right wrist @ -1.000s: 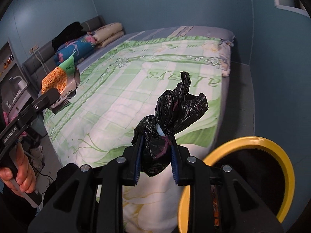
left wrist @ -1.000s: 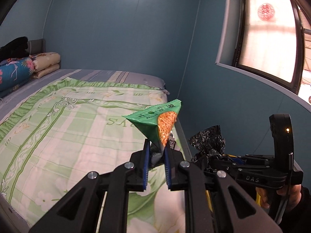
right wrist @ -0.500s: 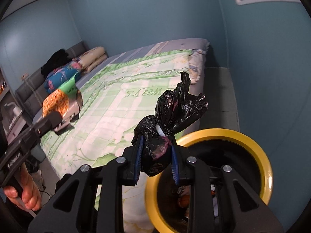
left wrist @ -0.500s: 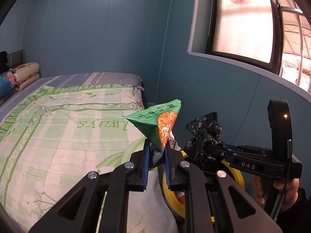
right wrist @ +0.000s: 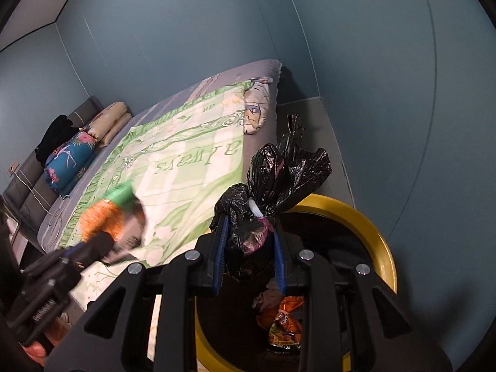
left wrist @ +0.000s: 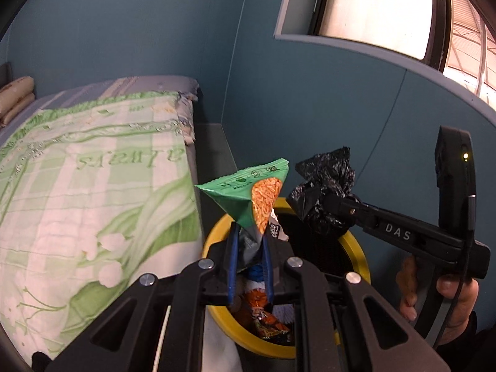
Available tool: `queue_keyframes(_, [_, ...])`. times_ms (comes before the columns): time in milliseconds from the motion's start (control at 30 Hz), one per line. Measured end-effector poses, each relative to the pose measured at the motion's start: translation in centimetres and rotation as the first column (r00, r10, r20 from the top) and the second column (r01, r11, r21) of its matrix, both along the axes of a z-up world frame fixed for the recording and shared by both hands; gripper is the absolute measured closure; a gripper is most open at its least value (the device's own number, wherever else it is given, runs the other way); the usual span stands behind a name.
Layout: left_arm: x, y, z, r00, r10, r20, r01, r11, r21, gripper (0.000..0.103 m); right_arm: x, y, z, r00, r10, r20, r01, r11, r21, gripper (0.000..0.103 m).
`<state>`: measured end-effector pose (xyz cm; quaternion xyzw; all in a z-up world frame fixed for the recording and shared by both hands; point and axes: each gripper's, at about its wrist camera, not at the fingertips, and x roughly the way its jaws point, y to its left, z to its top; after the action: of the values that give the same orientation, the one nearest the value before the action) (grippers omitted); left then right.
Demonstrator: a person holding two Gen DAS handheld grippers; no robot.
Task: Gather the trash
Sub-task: 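Lift the snack bag and black bags and carry them over the yellow bin, then open both tools to drop the snack bag and black bags into the bin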
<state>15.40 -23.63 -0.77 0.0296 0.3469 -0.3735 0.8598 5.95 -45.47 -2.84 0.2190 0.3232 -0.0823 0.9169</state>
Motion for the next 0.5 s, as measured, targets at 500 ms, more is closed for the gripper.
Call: queue_keyframes(500, [1.7, -3.2, -6.5, 0.983, -0.027, -0.183, 0.036, 0.998, 0.048, 0.090, 1.3, -1.7, -3.2, 0.998, -0.008, -0.065, 0.012, 0.998, 0.061, 0.076])
